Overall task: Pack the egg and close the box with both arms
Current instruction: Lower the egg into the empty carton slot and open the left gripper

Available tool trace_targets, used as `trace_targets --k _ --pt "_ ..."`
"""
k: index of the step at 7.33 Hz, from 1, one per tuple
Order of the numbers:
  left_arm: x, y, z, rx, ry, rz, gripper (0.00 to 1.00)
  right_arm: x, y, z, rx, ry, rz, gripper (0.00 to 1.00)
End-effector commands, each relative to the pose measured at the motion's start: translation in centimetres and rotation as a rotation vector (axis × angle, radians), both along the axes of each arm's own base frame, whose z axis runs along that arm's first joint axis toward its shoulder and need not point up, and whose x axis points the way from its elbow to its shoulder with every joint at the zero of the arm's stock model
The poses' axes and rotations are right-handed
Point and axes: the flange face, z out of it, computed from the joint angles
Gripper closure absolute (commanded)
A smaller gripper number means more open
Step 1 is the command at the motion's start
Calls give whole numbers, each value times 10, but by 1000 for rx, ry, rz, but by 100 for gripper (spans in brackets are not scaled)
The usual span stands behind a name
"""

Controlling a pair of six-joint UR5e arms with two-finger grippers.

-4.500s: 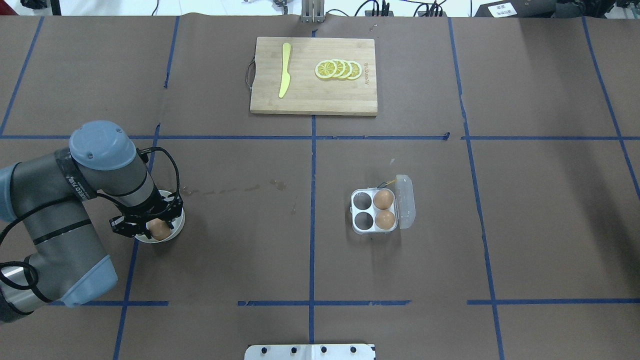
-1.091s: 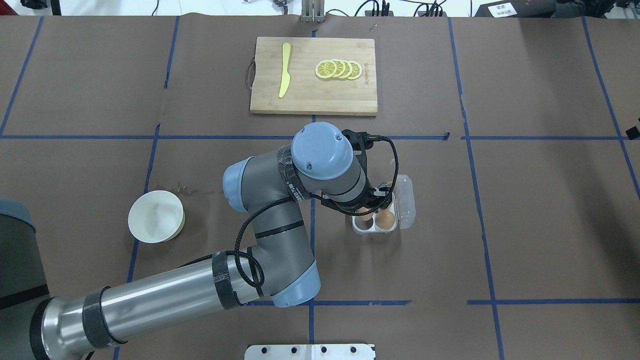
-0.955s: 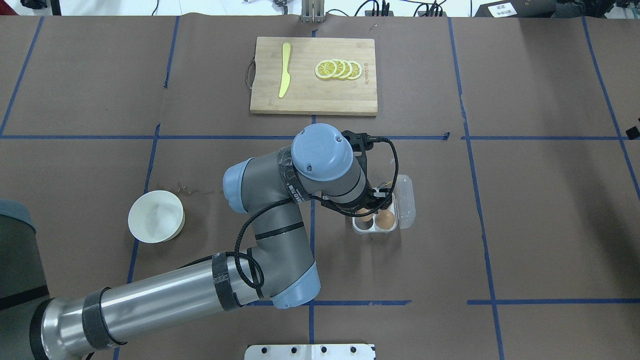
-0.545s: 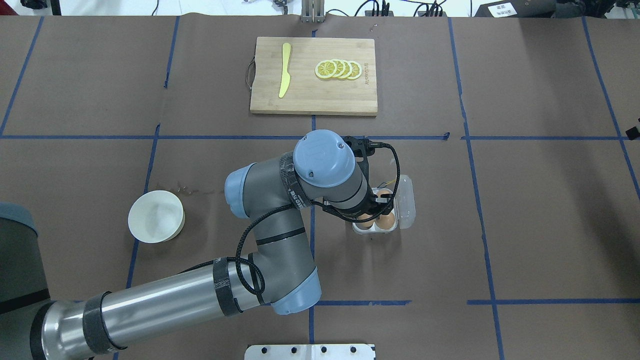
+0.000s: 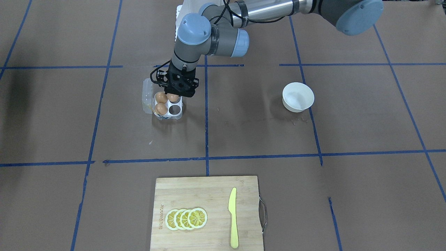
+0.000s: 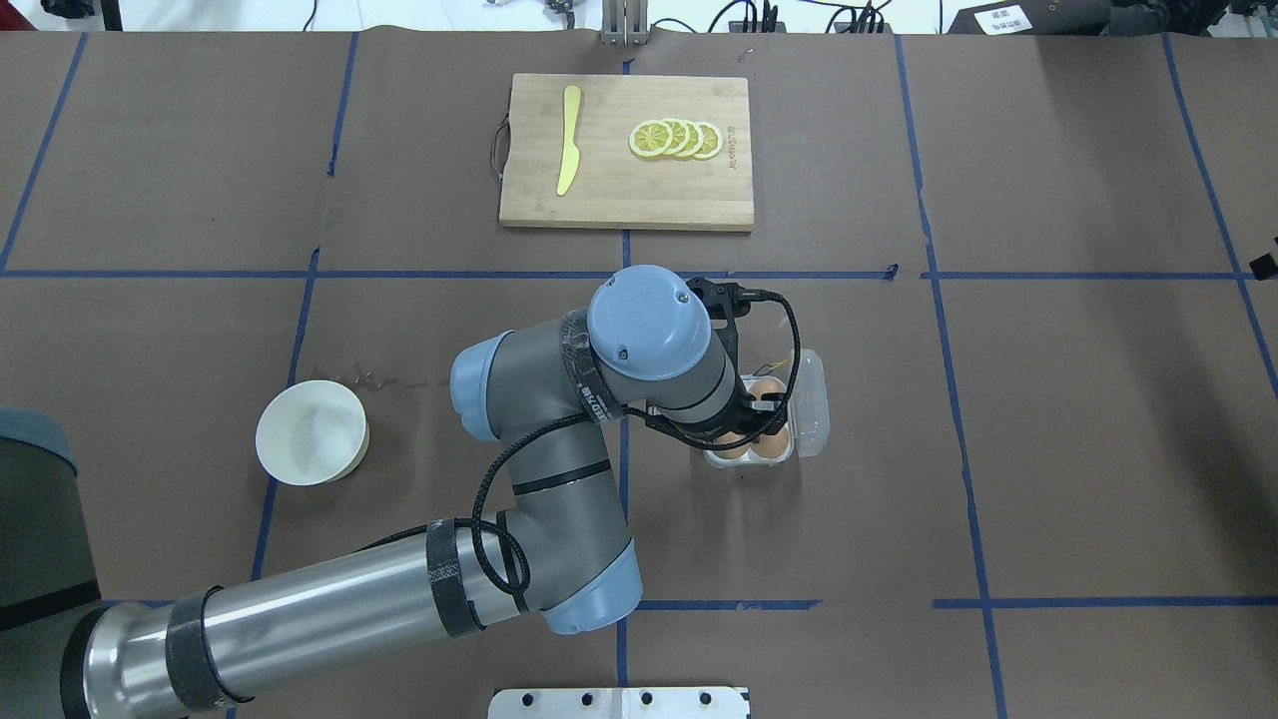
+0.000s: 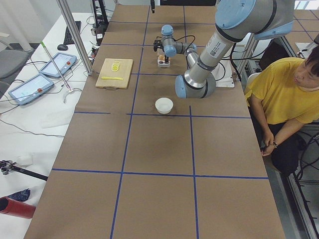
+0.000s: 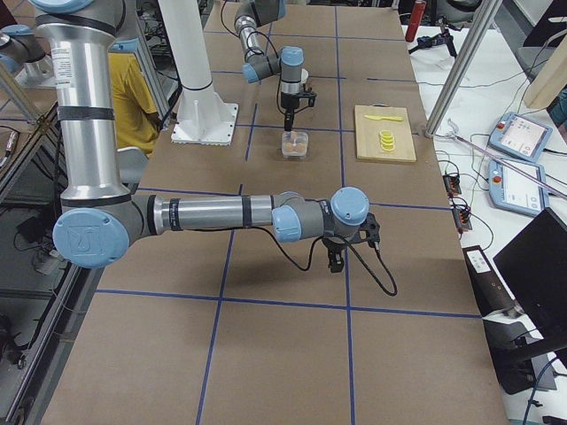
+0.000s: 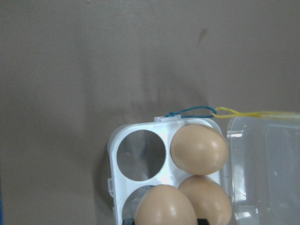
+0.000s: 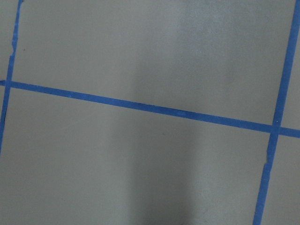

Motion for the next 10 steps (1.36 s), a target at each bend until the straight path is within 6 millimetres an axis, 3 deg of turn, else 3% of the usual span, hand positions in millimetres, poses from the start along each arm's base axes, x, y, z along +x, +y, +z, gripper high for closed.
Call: trace_targets --k 1,3,7,8,9,10 --pt "0 1 0 1 -1 2 27 0 0 -1 1 0 0 0" --pt "0 1 1 2 -1 1 16 0 0 -1 2 0 0 0" --pt "-7 0 -6 4 9 -3 16 -1 0 -6 -18 -2 21 0" --pt "-24 -16 -11 6 16 -27 16 -16 0 -22 -8 -6 15 0" --pt "-53 -27 -1 8 9 -52 17 -29 0 -29 -20 -17 37 0" --pt "-98 -31 22 7 9 -55 19 -52 1 -40 -31 -39 69 0"
